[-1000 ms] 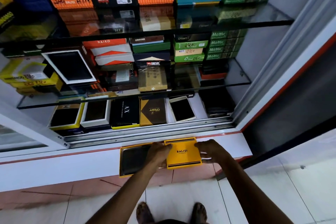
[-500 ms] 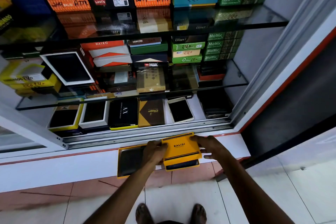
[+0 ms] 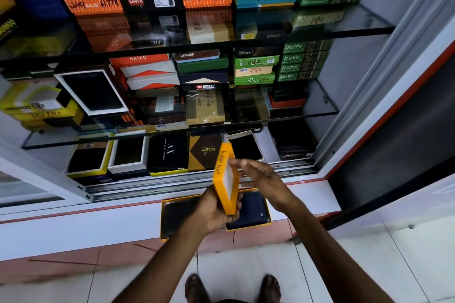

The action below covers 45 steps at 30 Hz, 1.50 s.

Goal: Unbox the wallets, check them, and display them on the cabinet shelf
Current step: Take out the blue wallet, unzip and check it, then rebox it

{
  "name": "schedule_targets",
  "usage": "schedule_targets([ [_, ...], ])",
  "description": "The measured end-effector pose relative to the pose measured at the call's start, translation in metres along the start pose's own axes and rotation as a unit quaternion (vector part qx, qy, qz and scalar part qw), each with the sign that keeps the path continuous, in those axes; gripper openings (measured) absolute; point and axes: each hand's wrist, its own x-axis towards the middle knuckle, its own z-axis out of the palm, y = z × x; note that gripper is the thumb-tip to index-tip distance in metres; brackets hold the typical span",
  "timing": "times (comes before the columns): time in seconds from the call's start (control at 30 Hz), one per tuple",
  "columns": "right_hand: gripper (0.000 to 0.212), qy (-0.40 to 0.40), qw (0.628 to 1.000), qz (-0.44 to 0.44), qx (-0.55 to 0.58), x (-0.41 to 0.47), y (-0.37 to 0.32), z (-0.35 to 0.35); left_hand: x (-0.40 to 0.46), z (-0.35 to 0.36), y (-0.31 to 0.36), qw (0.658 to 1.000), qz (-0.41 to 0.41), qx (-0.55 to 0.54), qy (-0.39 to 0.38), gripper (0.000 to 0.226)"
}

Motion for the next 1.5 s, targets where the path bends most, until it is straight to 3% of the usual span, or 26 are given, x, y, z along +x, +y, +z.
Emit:
schedule_targets([
  [0.1,0.021,0.093,0.986,-0.058,-0.128,0.007,0.006,0.006,-0.001,0.005,-0.001,0.997,0.039,-0.013,-0.06,0.032],
  [0.2,0.047,0.168,0.975,0.029,-0.144,0.014,0.013,0.008,-0.002,0.009,0.001,0.993,0.076,-0.033,-0.088,0.035],
  [0.23,0.05,0.174,0.974,0.06,-0.129,0.016,0.016,0.008,-0.001,0.01,0.001,0.992,0.09,-0.021,-0.082,0.034],
  [0.33,0.026,0.17,0.976,0.061,-0.124,0.017,0.016,0.005,0.0,0.011,0.0,0.99,0.123,0.057,-0.042,0.026],
  [0.47,0.016,0.216,0.972,0.081,-0.052,0.013,0.016,-0.014,0.002,0.006,0.0,0.969,0.174,0.156,0.079,0.026],
  [0.5,0.016,0.23,0.968,0.09,-0.031,0.011,0.019,-0.022,0.006,0.003,0.001,0.942,0.194,0.238,0.136,0.026],
  [0.6,0.013,0.266,0.956,0.122,-0.029,0.0,0.028,-0.048,0.012,-0.013,0.002,0.759,0.225,0.556,0.255,0.012],
  [0.67,0.013,0.293,0.946,0.137,-0.037,-0.009,0.034,-0.065,0.013,-0.019,-0.005,0.694,0.201,0.64,0.261,0.035],
  [0.73,0.013,0.319,0.935,0.149,-0.046,-0.017,0.039,-0.079,0.011,-0.02,-0.015,0.693,0.155,0.661,0.244,0.031],
  [0.87,0.004,0.334,0.923,0.163,-0.103,-0.026,0.052,-0.097,0.018,-0.018,-0.025,0.733,0.106,0.63,0.233,0.008],
  [1.0,0.001,0.333,0.917,0.184,-0.117,-0.03,0.061,-0.105,0.027,-0.023,-0.024,0.742,0.102,0.618,0.238,0.016],
  [1.13,0.026,0.335,0.913,0.203,-0.114,-0.029,0.067,-0.106,0.025,-0.028,-0.021,0.686,0.187,0.657,0.251,0.02],
  [1.33,0.02,0.346,0.905,0.231,-0.085,-0.024,0.073,-0.109,-0.014,-0.031,0.012,0.568,0.231,0.731,0.298,0.021],
  [1.5,0.024,0.323,0.912,0.252,-0.015,-0.023,0.078,-0.104,-0.048,-0.038,0.046,0.522,0.253,0.732,0.357,0.023],
])
